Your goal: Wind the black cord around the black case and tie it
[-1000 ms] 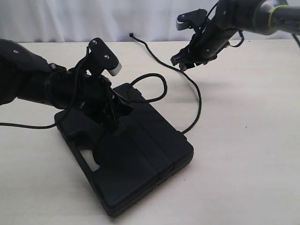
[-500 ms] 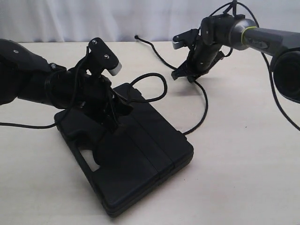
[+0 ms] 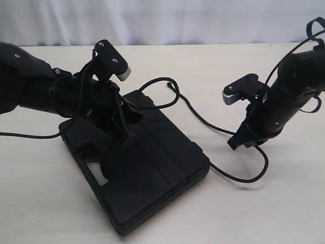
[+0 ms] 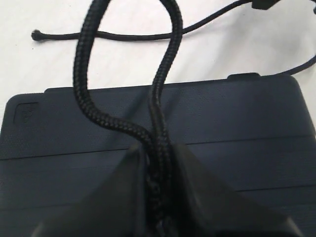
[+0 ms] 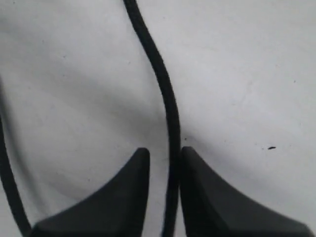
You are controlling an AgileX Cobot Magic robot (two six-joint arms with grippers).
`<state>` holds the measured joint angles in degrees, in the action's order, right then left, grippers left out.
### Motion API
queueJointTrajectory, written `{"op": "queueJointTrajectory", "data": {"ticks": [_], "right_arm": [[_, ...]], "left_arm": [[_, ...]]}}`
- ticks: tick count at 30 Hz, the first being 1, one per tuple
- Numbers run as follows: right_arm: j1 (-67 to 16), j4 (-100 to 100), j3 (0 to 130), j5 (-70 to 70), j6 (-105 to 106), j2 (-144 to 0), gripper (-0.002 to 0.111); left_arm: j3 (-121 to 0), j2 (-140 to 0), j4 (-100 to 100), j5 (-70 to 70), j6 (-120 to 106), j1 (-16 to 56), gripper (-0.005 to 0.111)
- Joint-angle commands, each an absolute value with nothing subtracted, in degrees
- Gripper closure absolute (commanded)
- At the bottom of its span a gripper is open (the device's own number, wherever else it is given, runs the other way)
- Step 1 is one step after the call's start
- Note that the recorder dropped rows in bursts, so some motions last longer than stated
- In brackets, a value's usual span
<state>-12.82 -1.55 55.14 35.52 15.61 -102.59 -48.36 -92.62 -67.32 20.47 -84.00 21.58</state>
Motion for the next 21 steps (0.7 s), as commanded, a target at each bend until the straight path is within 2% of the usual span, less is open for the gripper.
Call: {"op": "queueJointTrajectory", "data": {"ticks": [1, 3, 6, 10, 14, 18, 21], "right_arm": [[-12.6, -2.3, 57.4, 30.8, 14.1, -102.3, 0.062], [-12.6, -1.5, 61.6, 30.7, 14.1, -102.3, 0.058], [-12.8, 0.3, 68.0, 29.5, 15.0, -104.2, 0.062], [-12.8, 11.6, 88.6, 49.1, 25.3, -117.5, 0.062], [-13.1, 13.4, 103.5, 54.4, 22.8, -130.2, 0.065], [-15.6, 7.6, 108.7, 54.3, 19.8, -133.8, 0.077], [-17.8, 1.9, 110.3, 54.0, 16.3, -135.7, 0.078]], "left_arm": [[-49.0, -92.4, -68.2, 20.0, -84.0, 22.0, 0.107], [-49.0, -92.4, -68.2, 20.0, -84.0, 22.0, 0.107], [-49.0, -92.4, -68.2, 20.0, -84.0, 22.0, 0.107], [-49.0, -92.4, -68.2, 20.8, -84.0, 22.0, 0.107], [-49.0, -92.4, -68.2, 20.9, -83.9, 22.0, 0.107], [-49.0, -92.4, -68.2, 21.0, -83.9, 22.0, 0.107], [-49.0, -92.4, -68.3, 20.8, -83.9, 22.0, 0.107]]}}
